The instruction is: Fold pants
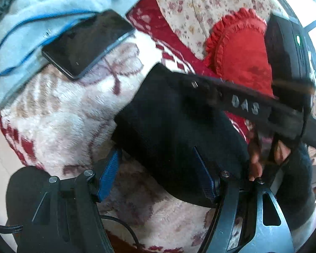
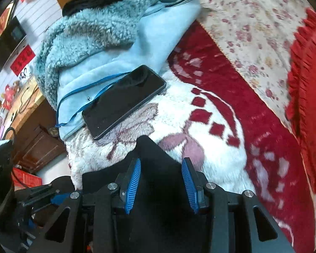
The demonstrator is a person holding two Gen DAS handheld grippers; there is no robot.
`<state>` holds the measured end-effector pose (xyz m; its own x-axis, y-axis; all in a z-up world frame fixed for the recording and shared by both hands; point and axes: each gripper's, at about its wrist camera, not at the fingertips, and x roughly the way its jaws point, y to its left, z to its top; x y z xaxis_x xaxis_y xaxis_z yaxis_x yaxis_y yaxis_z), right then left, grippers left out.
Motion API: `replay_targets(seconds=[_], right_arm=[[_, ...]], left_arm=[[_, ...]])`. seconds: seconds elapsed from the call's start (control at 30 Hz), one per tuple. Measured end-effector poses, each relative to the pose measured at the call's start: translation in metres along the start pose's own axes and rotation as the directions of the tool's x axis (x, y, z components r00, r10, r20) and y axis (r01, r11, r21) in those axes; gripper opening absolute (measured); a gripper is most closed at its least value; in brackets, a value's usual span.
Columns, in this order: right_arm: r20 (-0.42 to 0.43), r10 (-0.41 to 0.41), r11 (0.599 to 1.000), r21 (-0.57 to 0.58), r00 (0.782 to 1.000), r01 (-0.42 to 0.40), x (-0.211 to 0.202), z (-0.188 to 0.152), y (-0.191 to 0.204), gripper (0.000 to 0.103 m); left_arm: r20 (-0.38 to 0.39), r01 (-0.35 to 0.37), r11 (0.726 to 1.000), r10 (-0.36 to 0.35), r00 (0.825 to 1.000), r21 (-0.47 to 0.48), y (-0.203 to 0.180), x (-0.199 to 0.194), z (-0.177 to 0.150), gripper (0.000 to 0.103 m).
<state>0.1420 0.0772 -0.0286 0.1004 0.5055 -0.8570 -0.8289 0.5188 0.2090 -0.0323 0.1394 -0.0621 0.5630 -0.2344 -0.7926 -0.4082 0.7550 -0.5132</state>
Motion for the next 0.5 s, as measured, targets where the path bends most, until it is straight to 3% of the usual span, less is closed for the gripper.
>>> replay_targets(seconds=[0.3, 0.5], right_arm=[[-0.077, 0.010, 0.998, -0.063, 0.997, -0.014, 0.032, 0.014, 0.003, 0.041], [-0.052, 0.046, 0.999, -0.012, 0.998, -0.046, 0.035, 0.013, 0.000, 0.041]], left_arm=[[0.015, -0.018, 0.999, 0.018, 1.000, -0.027, 0.001, 0.007, 0.004, 0.069], [0.016, -0.028, 0.999, 0.029, 0.999, -0.029, -0.001, 0.010, 0.008, 0.070]])
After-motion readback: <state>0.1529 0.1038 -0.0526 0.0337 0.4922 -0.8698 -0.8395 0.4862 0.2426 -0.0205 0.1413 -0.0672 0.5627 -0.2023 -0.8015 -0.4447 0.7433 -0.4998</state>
